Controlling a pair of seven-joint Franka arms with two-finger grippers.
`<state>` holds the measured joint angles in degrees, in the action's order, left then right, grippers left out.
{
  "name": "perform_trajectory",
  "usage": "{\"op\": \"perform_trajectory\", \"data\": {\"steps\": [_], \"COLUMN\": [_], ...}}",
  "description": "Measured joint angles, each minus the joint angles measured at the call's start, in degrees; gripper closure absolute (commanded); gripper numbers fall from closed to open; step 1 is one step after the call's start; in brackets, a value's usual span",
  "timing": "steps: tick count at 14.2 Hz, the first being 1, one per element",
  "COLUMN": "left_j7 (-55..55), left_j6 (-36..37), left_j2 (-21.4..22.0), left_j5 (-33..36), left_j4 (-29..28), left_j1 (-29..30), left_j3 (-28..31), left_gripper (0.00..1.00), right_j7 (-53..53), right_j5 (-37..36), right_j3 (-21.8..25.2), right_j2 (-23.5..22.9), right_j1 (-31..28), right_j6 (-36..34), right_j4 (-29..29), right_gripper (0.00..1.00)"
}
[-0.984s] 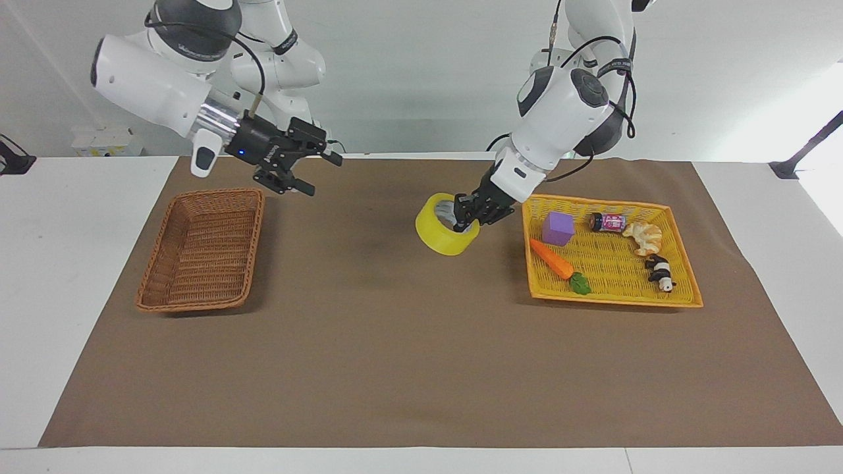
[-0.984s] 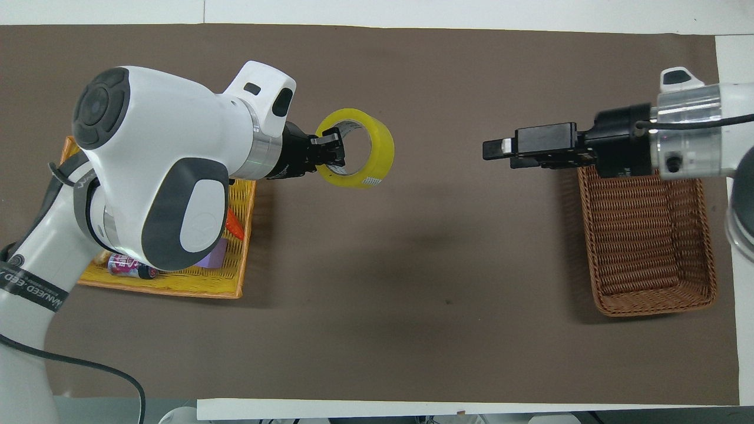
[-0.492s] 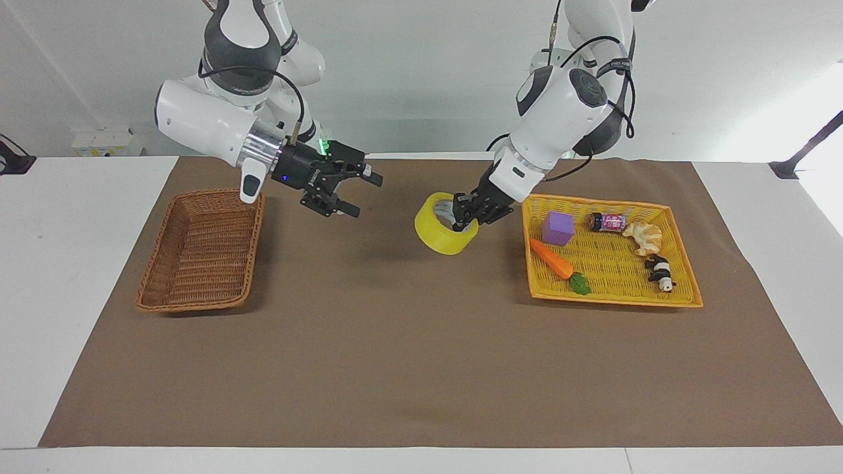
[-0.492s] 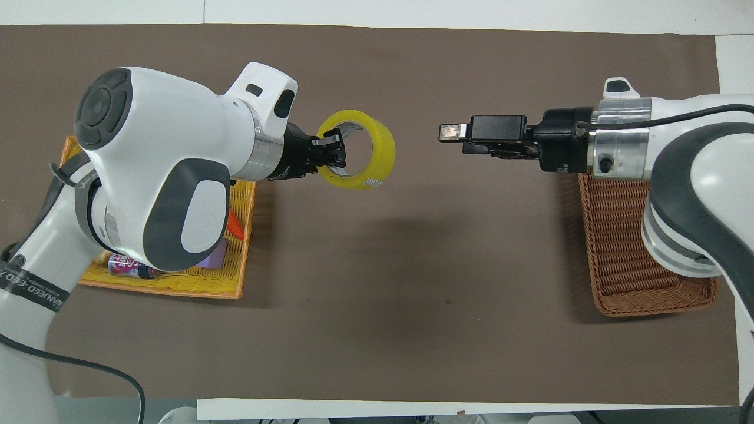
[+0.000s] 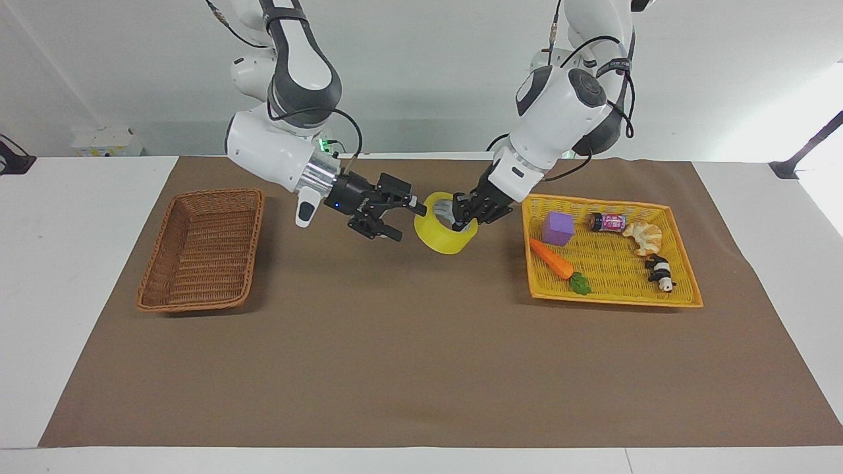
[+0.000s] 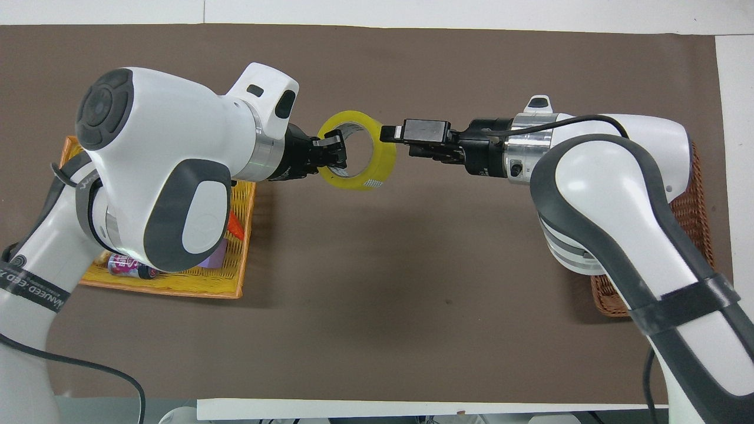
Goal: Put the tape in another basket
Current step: 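Reach the right gripper toward the tape held by the left gripper, then grasp the tape with the right gripper while the left gripper releases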
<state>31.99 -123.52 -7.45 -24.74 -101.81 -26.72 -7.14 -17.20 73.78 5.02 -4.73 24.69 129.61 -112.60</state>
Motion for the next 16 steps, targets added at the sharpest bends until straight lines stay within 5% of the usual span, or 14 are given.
{"op": "perform_trajectory", "data": {"steps": [5,9,12,15,16], "left_j7": [0.00,0.00,0.00,0.00,0.00], "left_j6": [0.05,0.29,0.52,0.70,0.94], "left_j2": [0.00,0.00,0.00,0.01,0.11], "left_j5": [0.00,0.00,0.00,-0.04,-0.16], "left_j4": [0.00,0.00,0.00,-0.01,0.02], "left_j1": [-0.01,-0.01,-0.01,-0.01,0.01], "left_j3": [-0.02,-0.02,-0.02,-0.02,-0.01], "left_gripper": [0.98,0.98,0.97,0.96,0.96], "right_j7": [4.84,4.99,4.99,4.92,4.37], "right_j5": [0.17,0.18,0.18,0.14,0.10], "right_j3": [-0.02,-0.01,-0.01,-0.02,0.04], "right_j2": [0.01,0.01,0.01,0.02,0.02], "right_j1": [1.53,2.13,2.20,2.20,2.12], "right_j6": [0.92,0.93,0.90,0.57,0.05], "right_j4": [0.23,0.24,0.26,0.53,0.61], "right_gripper": [0.02,0.19,0.48,0.95,1.00]}}
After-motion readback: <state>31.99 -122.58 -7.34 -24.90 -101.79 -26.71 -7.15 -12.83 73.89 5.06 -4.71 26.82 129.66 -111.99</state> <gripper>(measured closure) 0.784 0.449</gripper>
